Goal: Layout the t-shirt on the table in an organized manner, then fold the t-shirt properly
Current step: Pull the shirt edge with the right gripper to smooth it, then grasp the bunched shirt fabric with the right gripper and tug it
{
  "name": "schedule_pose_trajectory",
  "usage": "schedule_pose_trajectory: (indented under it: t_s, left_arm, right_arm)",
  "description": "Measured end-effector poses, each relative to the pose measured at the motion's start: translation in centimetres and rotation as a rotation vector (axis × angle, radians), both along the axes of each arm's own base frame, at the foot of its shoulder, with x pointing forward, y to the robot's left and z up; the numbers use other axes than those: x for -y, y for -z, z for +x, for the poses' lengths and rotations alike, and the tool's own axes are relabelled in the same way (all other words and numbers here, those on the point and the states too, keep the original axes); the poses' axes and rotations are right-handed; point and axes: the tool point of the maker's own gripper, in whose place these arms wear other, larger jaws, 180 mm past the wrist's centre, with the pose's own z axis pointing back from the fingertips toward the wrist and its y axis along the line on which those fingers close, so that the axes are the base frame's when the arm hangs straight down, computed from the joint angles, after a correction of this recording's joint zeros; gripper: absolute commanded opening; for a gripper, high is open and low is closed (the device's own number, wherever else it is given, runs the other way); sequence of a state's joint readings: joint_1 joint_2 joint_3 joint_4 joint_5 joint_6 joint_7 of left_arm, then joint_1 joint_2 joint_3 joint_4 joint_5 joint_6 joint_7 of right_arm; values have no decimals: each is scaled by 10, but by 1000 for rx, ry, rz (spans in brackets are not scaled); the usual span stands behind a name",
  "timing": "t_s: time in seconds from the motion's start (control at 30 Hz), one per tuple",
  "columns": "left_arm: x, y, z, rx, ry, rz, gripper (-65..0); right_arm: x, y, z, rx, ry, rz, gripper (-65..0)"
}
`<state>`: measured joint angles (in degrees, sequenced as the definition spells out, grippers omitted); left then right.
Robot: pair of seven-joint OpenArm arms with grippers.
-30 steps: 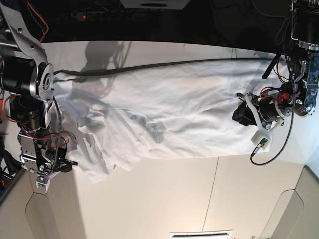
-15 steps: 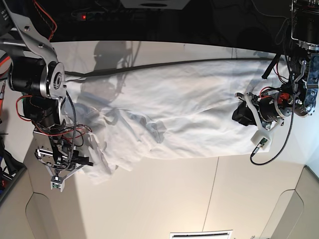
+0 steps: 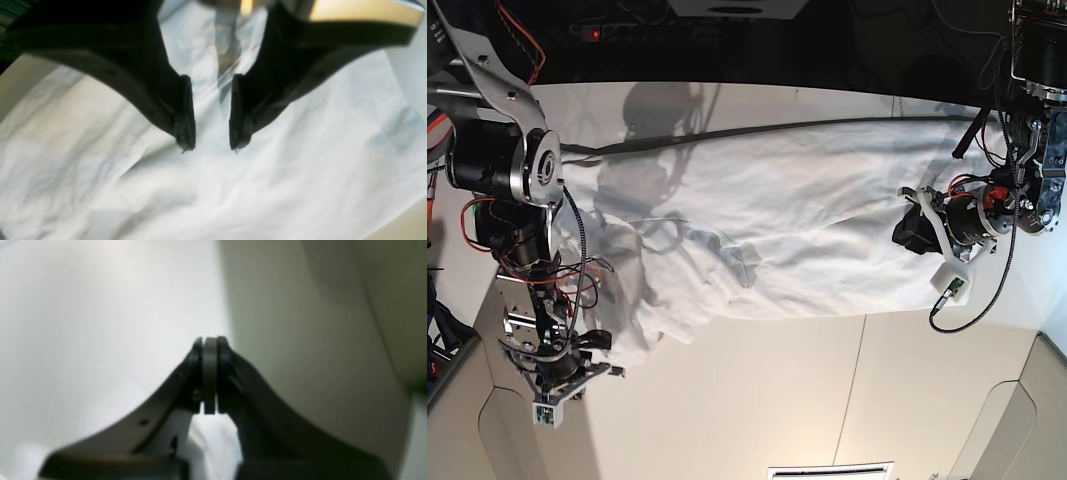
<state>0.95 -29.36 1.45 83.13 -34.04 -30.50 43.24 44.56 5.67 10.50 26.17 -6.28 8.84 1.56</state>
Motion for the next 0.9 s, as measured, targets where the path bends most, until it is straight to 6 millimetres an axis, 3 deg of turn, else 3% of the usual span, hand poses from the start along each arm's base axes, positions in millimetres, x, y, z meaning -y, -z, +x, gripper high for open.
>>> schedule_pose_trajectory:
  t_s: [0.13, 0.23, 0.27, 0.33, 0.37, 0.47, 0.6, 0.8, 0.9]
  left_arm:
    - [0, 0, 0, 3, 0, -2, -435]
    - [0, 0, 0, 3, 0, -1, -435]
    - [0, 0, 0, 3, 0, -1, -435]
    - [0, 0, 0, 3, 0, -1, -435]
    - [0, 0, 0, 3, 0, 1, -435]
    - [0, 0, 0, 3, 0, 0, -435]
    - [0, 0, 0, 3, 0, 1, -435]
    - [0, 0, 0, 2, 0, 2, -435]
    - [0, 0, 0, 3, 0, 1, -435]
  right_arm:
    - [-16, -55, 27, 141, -69, 58, -650]
    - [-27, -74, 35, 175, -128, 74, -650]
    - [-31, -70, 34, 143, -149, 73, -623]
    - [-37, -55, 28, 55, -180, 49, -411]
    - [-40, -44, 23, 9, -194, 32, -362]
    - [-39, -20, 11, -109, -193, -46, -357]
    - [-40, -5, 2, -133, -189, -100, -357]
    - [-47, 58, -45, -264, -215, -110, -357]
    - [-40, 70, -55, -288, -192, -143, -359]
